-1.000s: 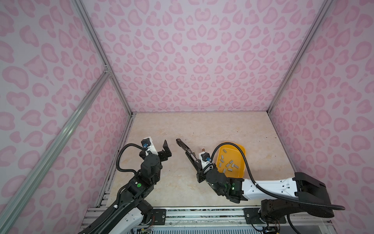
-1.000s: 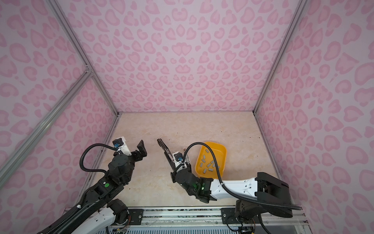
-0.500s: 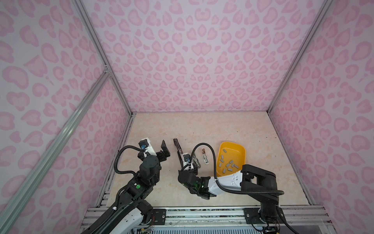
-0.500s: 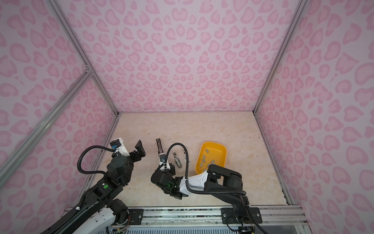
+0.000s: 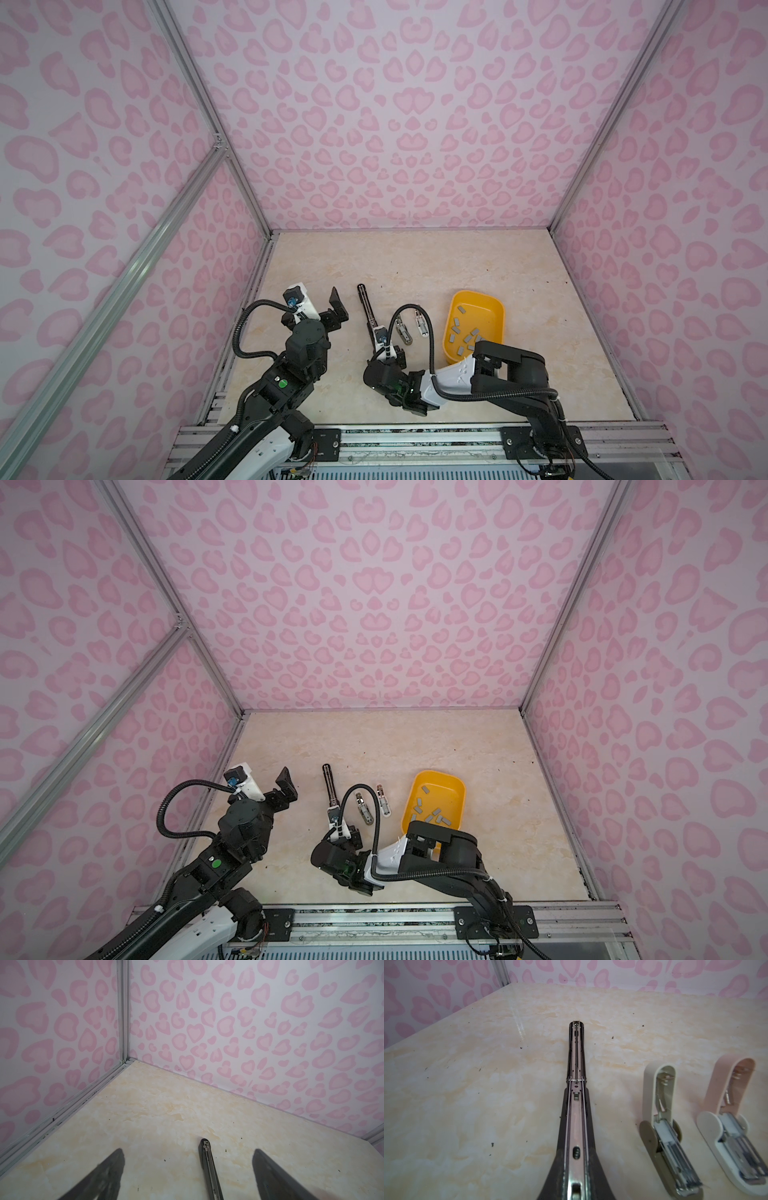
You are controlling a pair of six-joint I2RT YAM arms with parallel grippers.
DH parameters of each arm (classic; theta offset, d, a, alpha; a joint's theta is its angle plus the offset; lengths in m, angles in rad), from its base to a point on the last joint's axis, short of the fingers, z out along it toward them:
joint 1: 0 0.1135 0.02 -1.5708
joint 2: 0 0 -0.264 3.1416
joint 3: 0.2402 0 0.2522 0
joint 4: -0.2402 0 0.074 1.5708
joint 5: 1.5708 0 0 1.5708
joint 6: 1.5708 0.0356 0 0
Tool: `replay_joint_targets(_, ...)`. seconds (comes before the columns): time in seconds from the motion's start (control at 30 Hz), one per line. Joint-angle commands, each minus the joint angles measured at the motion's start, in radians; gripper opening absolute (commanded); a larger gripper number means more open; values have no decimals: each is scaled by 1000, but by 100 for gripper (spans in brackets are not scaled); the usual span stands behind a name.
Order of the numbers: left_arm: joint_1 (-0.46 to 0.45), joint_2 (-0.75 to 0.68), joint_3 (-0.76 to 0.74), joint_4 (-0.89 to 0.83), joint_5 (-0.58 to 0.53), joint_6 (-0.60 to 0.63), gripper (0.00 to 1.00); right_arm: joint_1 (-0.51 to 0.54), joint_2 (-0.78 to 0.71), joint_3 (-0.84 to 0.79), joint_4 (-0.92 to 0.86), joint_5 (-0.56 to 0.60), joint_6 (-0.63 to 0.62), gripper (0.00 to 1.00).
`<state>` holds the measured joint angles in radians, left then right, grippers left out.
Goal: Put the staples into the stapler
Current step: 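Lower the opened black stapler onto the table beside the other staplers with the right gripper, then move the right gripper over the yellow tray of staples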
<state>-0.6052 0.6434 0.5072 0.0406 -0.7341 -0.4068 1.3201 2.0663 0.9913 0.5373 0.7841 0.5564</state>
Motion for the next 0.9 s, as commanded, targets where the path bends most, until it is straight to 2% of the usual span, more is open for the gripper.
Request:
replay_joint_targets(0.0,0,-7,-1,0,-22,-24,97,-1,14,-20,89,4,-7,3)
replay_joint_targets(0.1,1,-16,2,-16,-13,-22,97,-1,26,-22,87,-6,0,9)
replay_joint_targets(0.17,0,-20,10,-41,-12,-37,97,-1,22,-28,94,-12,3,23)
replay_joint_targets(0.23,0,-18,40,-110,42,-58,97,-1,-2,-39,93,-24,-5,38)
replay_joint_targets(0.27,0,-12,65,-156,69,-85,97,0,-19,-43,83,-26,-5,42)
replay_joint_targets(0.33,0,9,171,-344,85,-238,97,1,-76,-44,21,-26,17,52)
replay_joint_targets(0.4,1,38,284,-529,61,-502,97,1,-150,-42,-73,-21,62,54)
replay_joint_targets(0.43,1,54,349,-631,82,-588,97,2,-193,-32,-133,-16,89,55)
replay_joint_targets(0.5,-2,65,415,-723,138,-595,97,4,-263,35,-356,55,198,55)
replay_joint_targets(0.57,-2,31,403,-742,139,-590,97,1,-311,169,-735,141,399,61)
replay_joint_targets(0.67,-1,-57,318,-662,94,-554,97,0,-324,344,-1090,226,425,71)
replay_joint_targets(0.73,-1,-111,271,-560,126,-413,97,16,-325,454,-1332,339,417,77)
replay_joint_targets(0.77,-1,-131,247,-523,122,-350,97,29,-328,480,-1429,400,480,78)
replay_joint_targets(0.8,-1,-150,200,-484,67,-322,97,44,-333,512,-1554,482,567,80)
replay_joint_targets(0.87,0,-166,94,-407,-72,-332,97,40,-356,520,-1694,525,648,96)
